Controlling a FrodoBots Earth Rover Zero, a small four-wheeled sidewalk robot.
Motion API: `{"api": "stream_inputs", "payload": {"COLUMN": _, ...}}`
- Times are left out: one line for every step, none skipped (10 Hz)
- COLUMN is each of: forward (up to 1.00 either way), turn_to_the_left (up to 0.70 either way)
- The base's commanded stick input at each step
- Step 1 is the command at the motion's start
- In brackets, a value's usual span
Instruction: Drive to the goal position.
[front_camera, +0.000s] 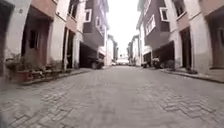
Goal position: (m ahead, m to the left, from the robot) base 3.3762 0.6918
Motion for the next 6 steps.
{"api": "stream_inputs", "payload": {"forward": 0.7, "turn_to_the_left": 0.0}}
{"api": "stream_inputs", "payload": {"forward": 0.7, "turn_to_the_left": 0.0}}
{"api": "stream_inputs", "payload": {"forward": 0.7, "turn_to_the_left": 0.0}}
{"api": "stream_inputs", "payload": {"forward": 0.7, "turn_to_the_left": 0.0}}
{"api": "stream_inputs", "payload": {"forward": 0.7, "turn_to_the_left": 0.0}}
{"api": "stream_inputs", "payload": {"forward": 0.7, "turn_to_the_left": 0.0}}
